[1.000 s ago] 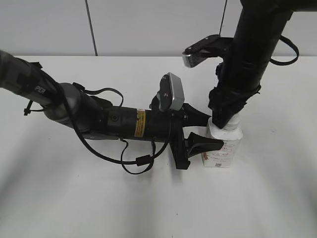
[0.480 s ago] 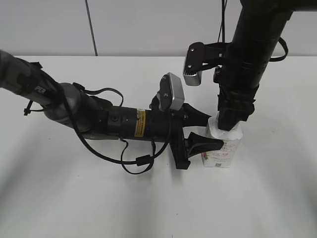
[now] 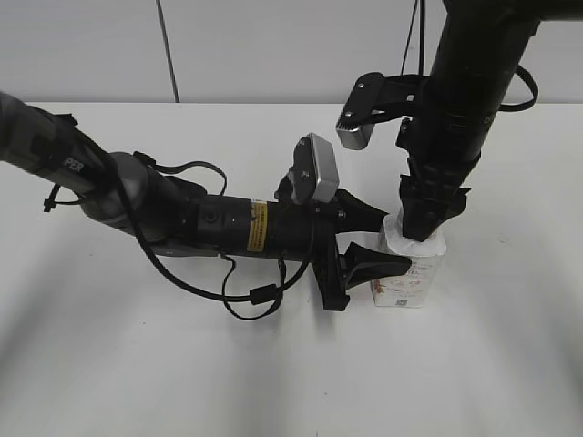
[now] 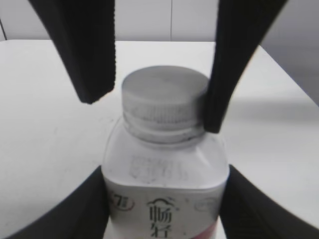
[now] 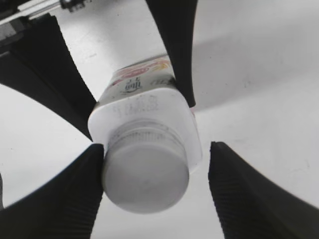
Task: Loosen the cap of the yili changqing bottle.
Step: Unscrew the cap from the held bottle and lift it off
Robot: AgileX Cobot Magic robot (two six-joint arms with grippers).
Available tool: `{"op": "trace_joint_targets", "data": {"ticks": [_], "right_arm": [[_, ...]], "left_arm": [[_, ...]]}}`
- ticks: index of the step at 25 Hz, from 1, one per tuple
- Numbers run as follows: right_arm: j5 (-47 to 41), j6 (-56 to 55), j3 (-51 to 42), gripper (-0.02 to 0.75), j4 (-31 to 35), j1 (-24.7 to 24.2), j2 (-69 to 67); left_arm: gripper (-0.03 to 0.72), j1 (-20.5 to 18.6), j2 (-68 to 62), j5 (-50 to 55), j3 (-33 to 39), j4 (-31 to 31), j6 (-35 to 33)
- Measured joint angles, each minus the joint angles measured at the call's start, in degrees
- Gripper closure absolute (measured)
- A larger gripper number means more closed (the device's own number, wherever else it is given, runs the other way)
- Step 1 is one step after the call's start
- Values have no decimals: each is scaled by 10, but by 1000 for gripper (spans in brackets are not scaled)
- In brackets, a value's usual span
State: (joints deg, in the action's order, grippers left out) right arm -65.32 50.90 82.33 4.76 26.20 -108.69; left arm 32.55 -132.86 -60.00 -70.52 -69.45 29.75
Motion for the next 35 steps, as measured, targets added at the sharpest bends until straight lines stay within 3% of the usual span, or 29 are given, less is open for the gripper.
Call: {"op": "trace_joint_targets", "data": {"ticks": [7, 12, 16, 22, 25, 35], "right_arm": [[3, -32, 0, 214, 26, -1, 22], [8, -117, -1, 214, 34, -1, 27], [25, -252, -1, 214, 34, -1, 34], [31, -567, -1, 213, -1, -1, 34], [27, -649, -12, 216, -13, -1, 34], [32, -680, -43, 225, 1, 0, 34]], "left_arm": [[283, 0, 0, 0, 0, -1, 0], [283, 0, 0, 0, 0, -1, 0], [283, 0, 0, 0, 0, -1, 0], [283, 0, 0, -1, 0, -1, 0], [283, 0, 0, -1, 0, -1, 0], [283, 0, 0, 0, 0, -1, 0]]}}
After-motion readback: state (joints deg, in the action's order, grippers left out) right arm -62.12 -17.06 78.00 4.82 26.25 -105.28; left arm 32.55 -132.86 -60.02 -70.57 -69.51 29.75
